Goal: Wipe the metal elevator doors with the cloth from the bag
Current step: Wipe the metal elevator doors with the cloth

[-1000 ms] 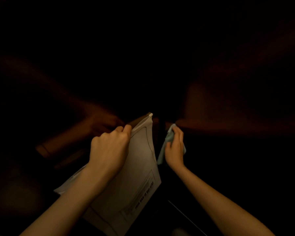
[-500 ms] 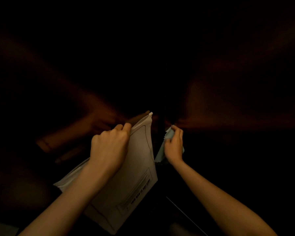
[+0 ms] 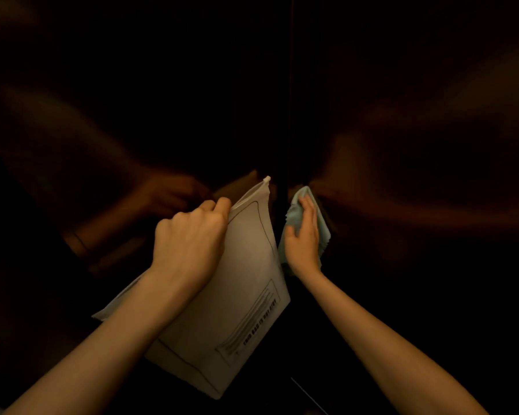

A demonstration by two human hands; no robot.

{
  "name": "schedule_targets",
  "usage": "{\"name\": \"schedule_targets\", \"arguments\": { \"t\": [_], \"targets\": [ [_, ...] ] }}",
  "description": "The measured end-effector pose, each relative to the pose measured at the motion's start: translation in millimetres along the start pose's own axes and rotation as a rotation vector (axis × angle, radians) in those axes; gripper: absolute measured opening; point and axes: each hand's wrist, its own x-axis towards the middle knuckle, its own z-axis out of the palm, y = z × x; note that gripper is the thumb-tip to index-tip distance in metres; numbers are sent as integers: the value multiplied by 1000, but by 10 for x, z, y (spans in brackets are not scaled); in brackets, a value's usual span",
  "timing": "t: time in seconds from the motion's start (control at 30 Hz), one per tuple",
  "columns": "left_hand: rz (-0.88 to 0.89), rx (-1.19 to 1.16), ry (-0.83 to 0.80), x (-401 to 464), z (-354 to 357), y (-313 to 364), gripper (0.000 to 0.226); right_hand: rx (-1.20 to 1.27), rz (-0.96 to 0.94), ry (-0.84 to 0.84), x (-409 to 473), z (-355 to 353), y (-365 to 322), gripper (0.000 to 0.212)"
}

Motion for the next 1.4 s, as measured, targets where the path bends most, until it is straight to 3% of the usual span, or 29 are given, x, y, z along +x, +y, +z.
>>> {"name": "schedule_targets", "arguments": {
  "t": [0.2,0.3,0.57,0.87,1.23,1.4],
  "targets": [
    [0,54,3,27,-151,-104,18,-312,59,-214,-240,-125,356,83],
    [8,59,13,63,-256,-111,18,-367,-10,-195,-139,-208,226,78],
    [2,71,143,391,-699,-170,18,-356,-339,-41,725,-331,-903,73],
    [22,77,205,482,-852,-206,22,-531,-265,-197,313,-341,-463,86],
    [-15,138,315,568,-1044,-315,21,-611,-581,115,1236,-354,-1629,71],
    [-26,180,380,613,-1144,-312,19,-681,-616,49,1145,-441,-1437,78]
  ]
}}
